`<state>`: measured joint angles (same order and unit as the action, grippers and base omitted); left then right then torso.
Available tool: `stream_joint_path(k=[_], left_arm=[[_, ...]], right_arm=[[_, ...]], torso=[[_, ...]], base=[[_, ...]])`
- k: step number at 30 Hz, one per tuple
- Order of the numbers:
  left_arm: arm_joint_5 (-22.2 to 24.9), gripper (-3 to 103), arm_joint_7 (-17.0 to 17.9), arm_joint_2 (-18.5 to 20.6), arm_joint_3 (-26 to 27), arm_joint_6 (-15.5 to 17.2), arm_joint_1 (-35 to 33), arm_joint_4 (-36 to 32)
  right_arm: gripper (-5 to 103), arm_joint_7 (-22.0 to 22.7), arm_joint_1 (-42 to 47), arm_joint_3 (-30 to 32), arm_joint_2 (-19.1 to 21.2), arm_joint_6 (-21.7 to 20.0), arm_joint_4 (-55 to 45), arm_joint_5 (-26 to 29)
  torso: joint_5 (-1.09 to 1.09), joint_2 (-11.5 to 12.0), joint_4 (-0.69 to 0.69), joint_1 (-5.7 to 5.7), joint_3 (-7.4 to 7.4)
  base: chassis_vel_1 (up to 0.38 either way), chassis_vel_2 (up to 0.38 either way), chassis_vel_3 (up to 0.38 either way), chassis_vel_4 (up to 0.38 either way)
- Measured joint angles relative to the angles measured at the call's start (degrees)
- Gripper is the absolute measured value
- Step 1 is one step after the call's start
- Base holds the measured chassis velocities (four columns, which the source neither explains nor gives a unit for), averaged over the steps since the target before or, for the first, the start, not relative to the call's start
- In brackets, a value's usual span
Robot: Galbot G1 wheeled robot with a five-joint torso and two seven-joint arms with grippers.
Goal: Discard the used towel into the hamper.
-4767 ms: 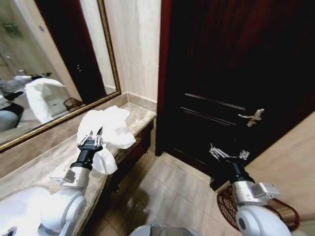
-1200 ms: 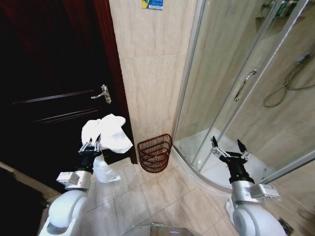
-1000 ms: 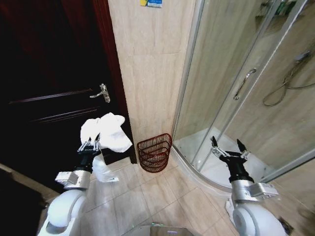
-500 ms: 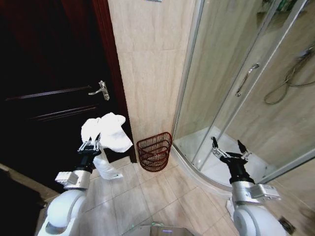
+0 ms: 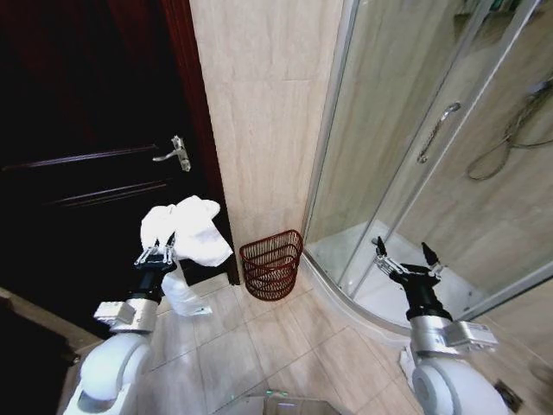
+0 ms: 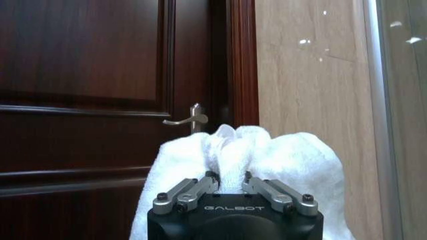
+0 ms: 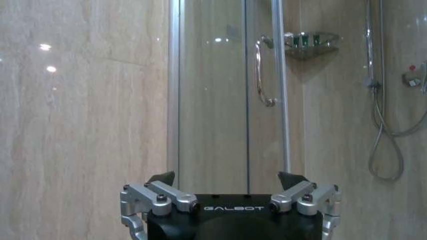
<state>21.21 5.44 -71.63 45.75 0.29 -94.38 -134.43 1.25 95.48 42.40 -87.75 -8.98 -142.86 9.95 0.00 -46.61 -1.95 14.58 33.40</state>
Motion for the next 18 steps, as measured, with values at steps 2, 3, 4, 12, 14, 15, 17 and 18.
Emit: stream_joint_path(k=[2,3,4,12,14,15,17,18], left_arm=[[0.06,13,0.03,0.0,-0.05,-0.02,0.03,0.0],[0.09,13,0.04,0.0,-0.11,-0.02,0.06,-0.01],[0.1,13,0.04,0.01,-0.14,-0.02,0.1,-0.01],[-0.01,13,-0.16,-0.14,-0.39,-0.04,0.67,0.86],[0.17,13,-0.19,-0.14,-0.24,-0.24,0.65,0.76],[0.37,13,-0.2,-0.1,-0.16,-0.38,0.6,0.72],[0.54,13,-0.2,-0.05,-0.15,-0.47,0.6,0.73],[0.68,13,-0.2,0.02,-0.16,-0.55,0.6,0.76]], right_arm=[[100,0.06,0.08,0.12,0.02,-0.05,-0.03,-0.01],[100,0.09,0.2,0.22,0.02,-0.06,-0.06,-0.02],[100,0.11,0.22,0.24,0.01,-0.05,-0.06,-0.01],[100,0.23,-0.18,0.01,-0.72,0.63,0.84,0.14],[100,0.23,-0.26,0.11,-0.59,0.61,0.58,-0.07],[100,0.23,-0.31,0.12,-0.56,0.5,0.39,-0.22],[100,0.23,-0.38,0.1,-0.53,0.33,0.18,-0.48],[100,0.19,-0.4,0.03,-0.53,0.13,-0.07,-0.93]], torso=[[0.0,0.32,0.0,-0.13,-0.19],[0.0,0.68,0.0,-0.28,-0.38],[0.0,0.97,0.0,-0.41,-0.53],[0.0,2.99,0.0,-1.28,-1.7],[0.0,3.58,0.0,-1.52,-2.04],[0.0,3.88,0.0,-1.65,-2.22],[0.0,4.18,0.0,-1.78,-2.4],[0.0,4.6,0.0,-1.96,-2.63]], base=[[0.0,0.0,0.0,0.0],[0.0,0.0,0.0,0.0],[0.0,0.0,0.0,0.0],[0.0,0.0,0.0,0.0],[0.0,0.0,0.0,0.0],[0.0,0.0,0.0,0.0],[0.0,0.0,0.0,0.0],[0.0,0.0,0.0,0.0]])
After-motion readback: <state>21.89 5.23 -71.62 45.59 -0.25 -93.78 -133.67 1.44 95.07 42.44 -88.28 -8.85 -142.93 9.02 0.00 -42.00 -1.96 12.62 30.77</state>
